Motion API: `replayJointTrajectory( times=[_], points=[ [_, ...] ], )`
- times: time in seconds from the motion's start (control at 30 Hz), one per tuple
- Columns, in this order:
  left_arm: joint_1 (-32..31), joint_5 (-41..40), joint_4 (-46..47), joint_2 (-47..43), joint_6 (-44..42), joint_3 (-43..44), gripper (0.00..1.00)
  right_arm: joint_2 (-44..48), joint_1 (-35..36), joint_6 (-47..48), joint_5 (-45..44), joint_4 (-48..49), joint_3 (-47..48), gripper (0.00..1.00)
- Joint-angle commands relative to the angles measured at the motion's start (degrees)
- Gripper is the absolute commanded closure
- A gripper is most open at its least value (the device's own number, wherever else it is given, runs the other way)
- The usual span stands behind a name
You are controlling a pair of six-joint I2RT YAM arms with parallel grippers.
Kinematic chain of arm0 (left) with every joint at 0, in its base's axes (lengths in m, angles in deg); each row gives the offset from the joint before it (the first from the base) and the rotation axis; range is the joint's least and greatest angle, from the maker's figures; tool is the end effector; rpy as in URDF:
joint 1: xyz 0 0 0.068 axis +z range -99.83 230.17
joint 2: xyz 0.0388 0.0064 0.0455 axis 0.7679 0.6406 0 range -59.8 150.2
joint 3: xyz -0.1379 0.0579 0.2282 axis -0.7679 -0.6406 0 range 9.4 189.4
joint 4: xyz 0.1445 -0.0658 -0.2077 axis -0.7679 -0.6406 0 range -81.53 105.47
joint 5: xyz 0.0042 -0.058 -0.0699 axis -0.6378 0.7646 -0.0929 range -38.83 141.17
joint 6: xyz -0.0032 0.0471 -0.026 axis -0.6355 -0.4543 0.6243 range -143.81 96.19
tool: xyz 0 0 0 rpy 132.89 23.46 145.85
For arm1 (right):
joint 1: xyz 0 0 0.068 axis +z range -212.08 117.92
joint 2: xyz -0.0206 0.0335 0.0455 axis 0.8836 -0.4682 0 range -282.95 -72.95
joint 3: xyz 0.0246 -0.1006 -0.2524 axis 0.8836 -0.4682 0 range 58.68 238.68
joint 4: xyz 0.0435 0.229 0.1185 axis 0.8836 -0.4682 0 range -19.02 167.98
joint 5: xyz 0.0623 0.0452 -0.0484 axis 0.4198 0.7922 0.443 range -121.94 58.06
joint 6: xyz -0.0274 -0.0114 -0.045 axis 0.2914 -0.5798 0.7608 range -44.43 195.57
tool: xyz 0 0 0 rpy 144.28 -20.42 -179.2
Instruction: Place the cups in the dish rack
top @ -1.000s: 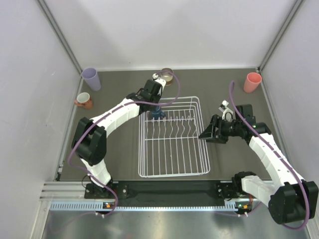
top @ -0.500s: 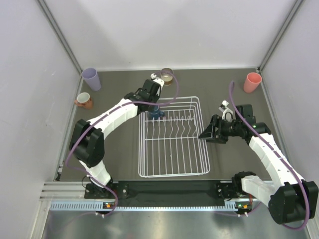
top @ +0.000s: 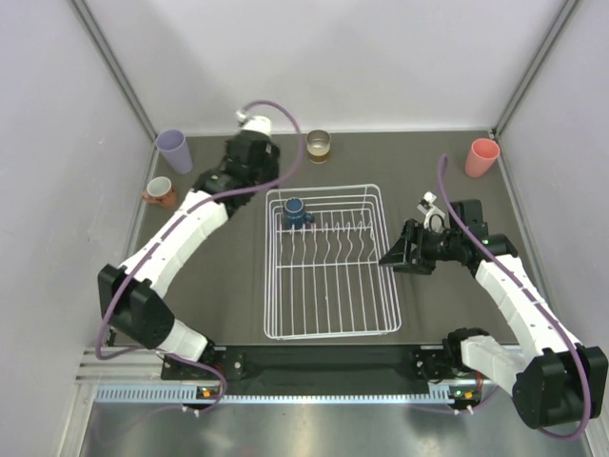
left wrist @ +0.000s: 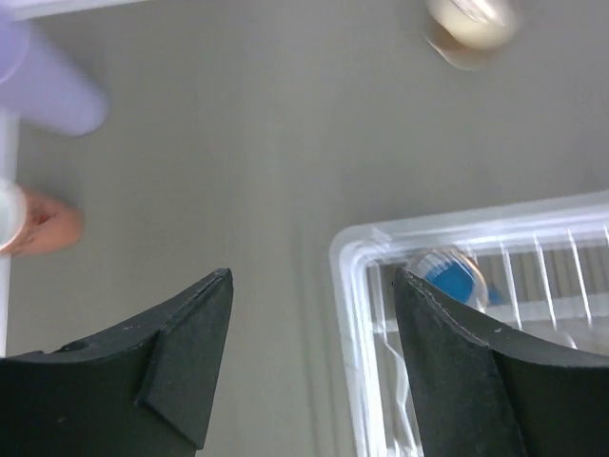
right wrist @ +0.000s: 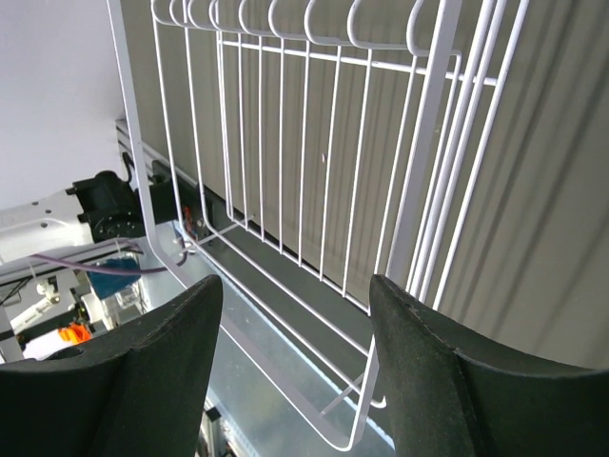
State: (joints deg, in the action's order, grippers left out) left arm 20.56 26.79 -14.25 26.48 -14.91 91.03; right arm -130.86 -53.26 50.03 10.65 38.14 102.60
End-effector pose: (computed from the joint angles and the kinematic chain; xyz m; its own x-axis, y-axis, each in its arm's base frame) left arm 0.3026 -0.1551 0.3569 -0.5087 0.1270 -0.8515 0.0760 0.9918 0.1025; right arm 0.1852 0.0531 0.2552 -0.9386 0.1756 -0.2970 -0.1141 0.6546 0.7473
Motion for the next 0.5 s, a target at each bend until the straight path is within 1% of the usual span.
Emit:
replayJointTrajectory(
  times=[0.0,0.03,0.1,0.17,0.23,0.33,0.4,0.47],
  points=[
    [10.7,-1.7,-4.1,-3.4,9.4,4.1,0.26,0.8,-0.6,0.8,0.7,1.8,2.0,0.36],
    [16.3,1.8,-5.8,-3.5,12.2,4.9,0.26,0.8,-0.4,0.9,0.6,1.9,2.3,0.36],
    [20.2,2.1,-6.5,-3.4,13.0,5.6,0.27,0.8,0.0,1.0,0.6,1.7,2.6,0.36],
    [23.4,0.7,-5.2,-2.9,11.0,6.0,0.27,0.8,0.3,1.3,0.7,1.7,2.8,0.36],
    [25.0,-0.3,-2.8,-1.7,9.1,5.6,0.29,0.5,0.8,1.6,0.8,1.8,2.9,0.36],
    [28.4,-2.5,-1.0,1.2,9.4,5.0,0.32,0.5,1.3,1.8,1.0,1.5,2.7,0.36],
    [29.2,-4.0,0.5,2.9,10.1,4.3,0.33,0.6,1.6,2.0,1.2,1.5,2.8,0.36],
    [31.6,-5.2,3.5,5.3,10.8,2.8,0.37,0.8,1.9,1.9,1.4,1.6,2.8,0.37]
  ],
)
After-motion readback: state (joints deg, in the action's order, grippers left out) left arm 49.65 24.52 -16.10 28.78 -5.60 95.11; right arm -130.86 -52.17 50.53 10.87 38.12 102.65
